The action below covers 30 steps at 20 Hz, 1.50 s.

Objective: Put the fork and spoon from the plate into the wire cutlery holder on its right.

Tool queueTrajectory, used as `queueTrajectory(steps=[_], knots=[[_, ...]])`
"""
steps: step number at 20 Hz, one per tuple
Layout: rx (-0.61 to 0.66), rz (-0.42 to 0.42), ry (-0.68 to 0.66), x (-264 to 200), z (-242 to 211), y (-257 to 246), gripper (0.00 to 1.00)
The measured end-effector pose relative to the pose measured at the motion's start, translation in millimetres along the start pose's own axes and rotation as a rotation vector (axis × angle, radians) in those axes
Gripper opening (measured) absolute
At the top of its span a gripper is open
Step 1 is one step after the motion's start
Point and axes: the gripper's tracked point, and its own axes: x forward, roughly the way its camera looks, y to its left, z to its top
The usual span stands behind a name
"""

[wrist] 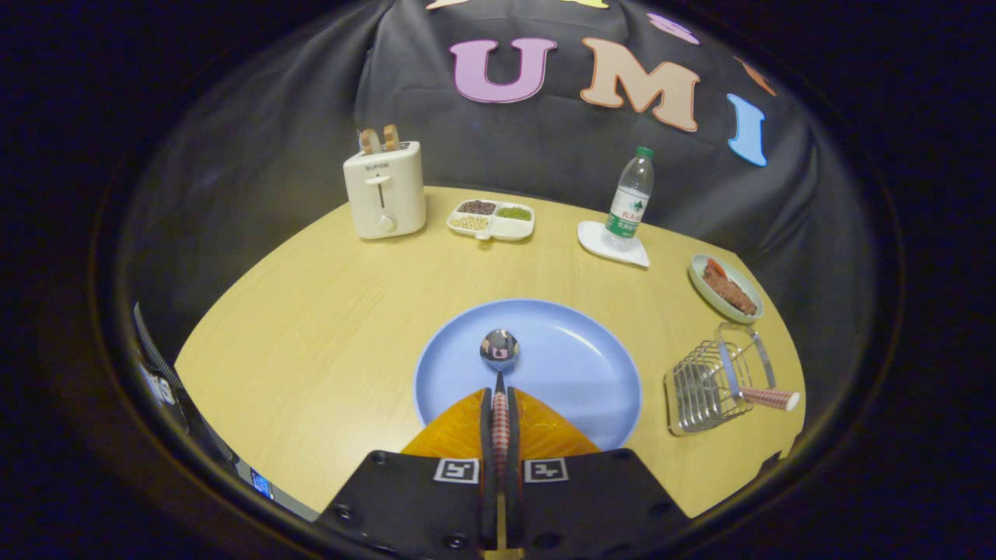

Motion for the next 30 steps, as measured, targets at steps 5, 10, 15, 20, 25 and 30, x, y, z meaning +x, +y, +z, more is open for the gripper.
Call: queueTrajectory(steps=[5,10,15,20,25,30], knots=[[-0.014,-0.029,0.004,-8.1,7.2,1.3,0.07],[0.059,-0.105,0.000,-29.1,32.4,-22.2,0.07],[0.197,-0.208,0.045,-65.6,72.2,-55.9,0.07],[0.306,-0.321,0.177,-101.1,86.8,-105.8,0.07],[0.447,-0.377,0.305,-111.7,81.6,-147.1,0.07],[0.545,-0.414,0.413,-103.6,61.4,-181.3,0.07]])
